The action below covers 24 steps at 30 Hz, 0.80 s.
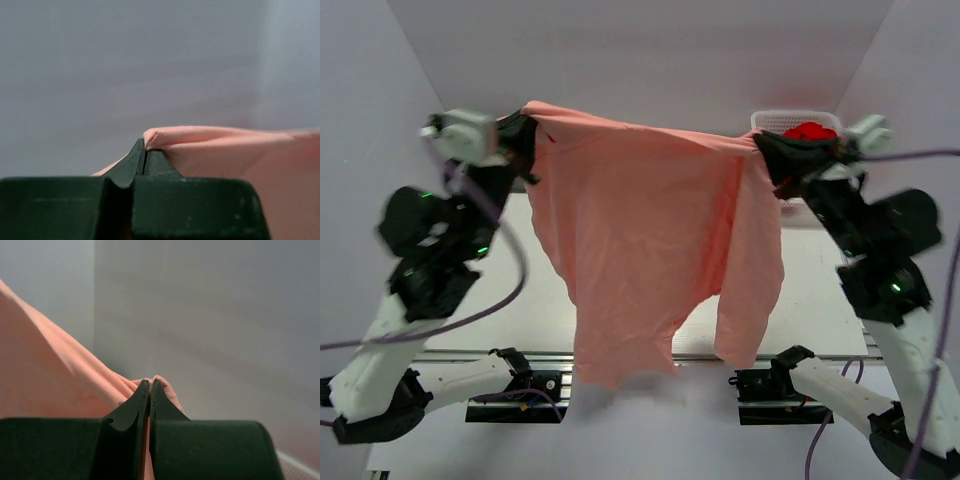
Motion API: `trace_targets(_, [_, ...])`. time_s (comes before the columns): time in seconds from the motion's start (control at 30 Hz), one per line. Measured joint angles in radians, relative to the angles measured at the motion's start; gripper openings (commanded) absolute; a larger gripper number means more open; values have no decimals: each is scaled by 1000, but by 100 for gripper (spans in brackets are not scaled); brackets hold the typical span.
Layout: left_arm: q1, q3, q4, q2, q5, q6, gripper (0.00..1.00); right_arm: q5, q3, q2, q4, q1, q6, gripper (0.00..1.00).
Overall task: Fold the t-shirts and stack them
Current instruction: Flatten out the tshirt
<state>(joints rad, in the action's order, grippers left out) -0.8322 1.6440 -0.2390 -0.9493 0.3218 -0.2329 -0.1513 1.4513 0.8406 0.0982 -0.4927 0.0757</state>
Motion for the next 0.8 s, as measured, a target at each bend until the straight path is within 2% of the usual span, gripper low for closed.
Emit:
trace_targets(0.1, [6, -101, 174, -103, 239, -101, 0, 51, -95, 92, -69, 2, -5, 0])
trace_targets(0.17, [26, -166, 335, -225, 389, -180, 0, 97, -150, 197, -104, 5, -20, 0])
trace_targets(0.23, [63, -222, 430, -375, 483, -214, 0, 156, -192, 335, -136, 10, -48, 0])
trace_targets(0.3, [114, -239, 452, -548, 528, -200, 0, 209, -209, 501, -157, 17, -78, 17])
trace_targets(0.33, [146, -234, 438, -646, 542, -176, 0, 225, -213, 589, -154, 23, -97, 29])
trace_targets(0.37, [181, -212, 413, -744, 553, -146, 6, 238, -208, 678, -148, 29, -112, 43])
trace_targets(0.4, [214, -180, 380, -837, 556, -118, 30, 245, -191, 764, -141, 35, -127, 64])
trace_targets(0.47, [280, -79, 269, -1029, 557, -46, 56, 245, -106, 950, -88, 48, -149, 75])
trace_targets(0.53, [332, 30, 154, -1181, 542, 19, 99, 241, 8, 1098, -16, 59, -163, 82])
trace_targets(0.63, [391, 115, 29, -1281, 514, 105, 100, 230, 106, 1193, 54, 70, -179, 89])
trace_targets(0.8, [406, 127, -36, -1227, 451, 175, 100, 225, 132, 1157, 85, 81, -193, 89])
